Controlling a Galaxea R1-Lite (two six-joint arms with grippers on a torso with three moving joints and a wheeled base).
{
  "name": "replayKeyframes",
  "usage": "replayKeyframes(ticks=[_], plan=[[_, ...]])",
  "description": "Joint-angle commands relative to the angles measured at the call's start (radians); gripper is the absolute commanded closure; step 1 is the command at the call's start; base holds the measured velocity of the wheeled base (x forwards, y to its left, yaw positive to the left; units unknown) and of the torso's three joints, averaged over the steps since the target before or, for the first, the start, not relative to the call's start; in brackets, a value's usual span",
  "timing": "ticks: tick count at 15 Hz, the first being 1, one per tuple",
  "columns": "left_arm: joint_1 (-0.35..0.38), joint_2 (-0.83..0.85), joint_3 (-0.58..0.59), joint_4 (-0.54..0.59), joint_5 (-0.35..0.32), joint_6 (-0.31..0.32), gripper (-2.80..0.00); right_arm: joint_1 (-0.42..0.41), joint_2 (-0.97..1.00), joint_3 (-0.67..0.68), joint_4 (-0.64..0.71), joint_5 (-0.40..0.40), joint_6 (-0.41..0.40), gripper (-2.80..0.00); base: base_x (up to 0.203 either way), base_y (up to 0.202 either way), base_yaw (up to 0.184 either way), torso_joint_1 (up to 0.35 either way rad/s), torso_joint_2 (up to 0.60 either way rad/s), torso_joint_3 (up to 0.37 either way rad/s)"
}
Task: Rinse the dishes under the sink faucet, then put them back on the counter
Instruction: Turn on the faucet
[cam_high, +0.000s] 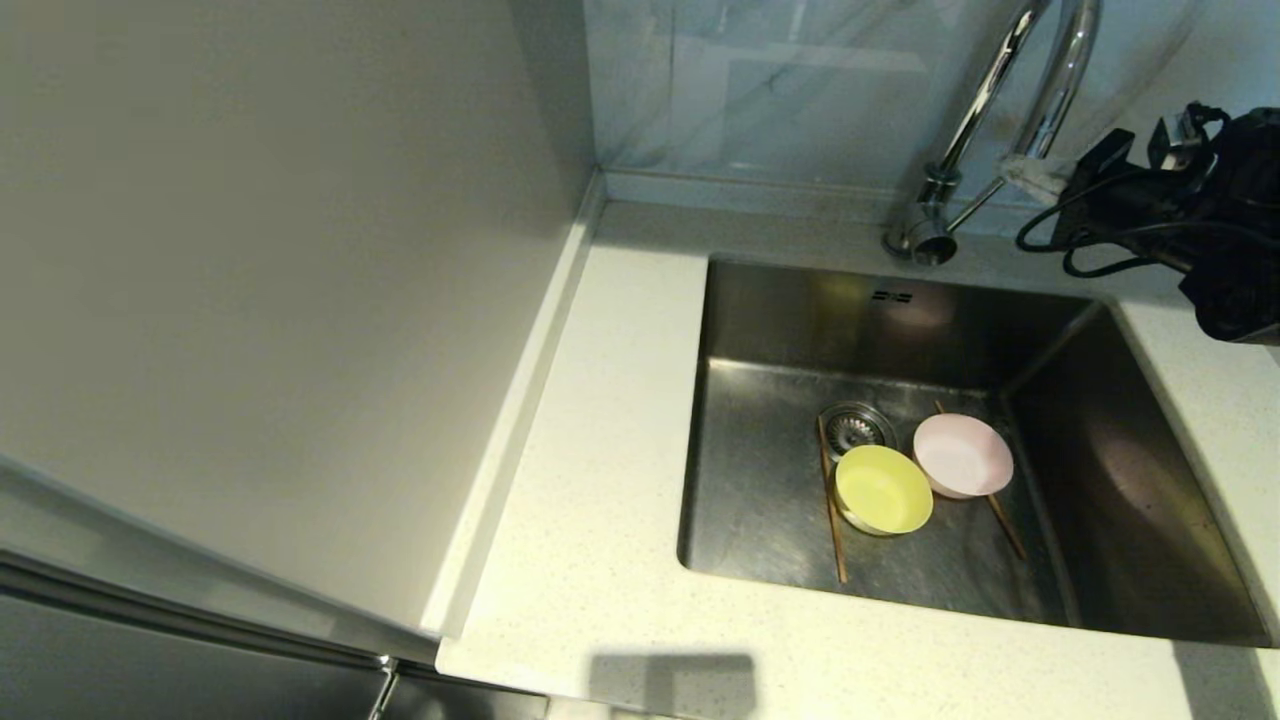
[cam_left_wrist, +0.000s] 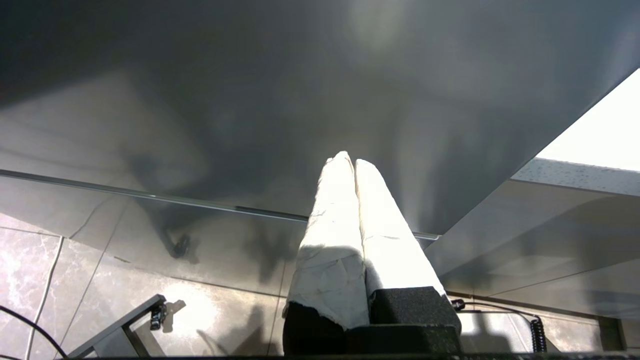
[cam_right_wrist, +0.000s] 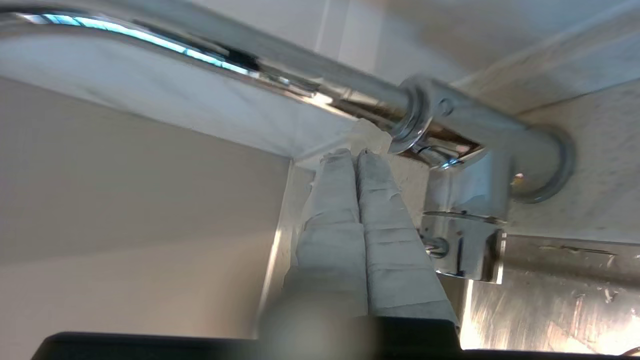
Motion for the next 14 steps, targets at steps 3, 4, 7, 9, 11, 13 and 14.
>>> replayKeyframes(ticks=[3, 4, 7, 9, 11, 13, 14], plan=[[0.000, -0.003, 0.000, 0.000, 0.001, 0.000, 0.00, 0.015, 0.002, 0.000, -0.004, 0.004, 0.003, 0.00, 0.000, 0.000, 0.000, 0.000, 0.00, 0.000], [0.000, -0.003, 0.000, 0.000, 0.001, 0.000, 0.00, 0.019, 0.004, 0.002, -0.004, 0.007, 0.002, 0.00, 0.000, 0.000, 0.000, 0.000, 0.00, 0.000], [0.000, -0.003, 0.000, 0.000, 0.001, 0.000, 0.00, 0.019, 0.001, 0.009, -0.004, 0.030, -0.031, 0.00, 0.000, 0.000, 0.000, 0.000, 0.00, 0.000], [0.000, -0.003, 0.000, 0.000, 0.001, 0.000, 0.00, 0.012, -0.002, 0.017, -0.004, 0.097, -0.038, 0.00, 0.000, 0.000, 0.000, 0.000, 0.00, 0.000], [0.000, -0.003, 0.000, 0.000, 0.001, 0.000, 0.00, -0.007, -0.007, 0.028, -0.004, 0.163, -0.038, 0.00, 0.000, 0.000, 0.000, 0.000, 0.00, 0.000], [0.000, -0.003, 0.000, 0.000, 0.001, 0.000, 0.00, -0.040, -0.021, 0.060, -0.004, 0.272, -0.038, 0.00, 0.000, 0.000, 0.000, 0.000, 0.00, 0.000], [0.000, -0.003, 0.000, 0.000, 0.001, 0.000, 0.00, -0.059, -0.028, 0.075, -0.004, 0.326, -0.038, 0.00, 0.000, 0.000, 0.000, 0.000, 0.00, 0.000]])
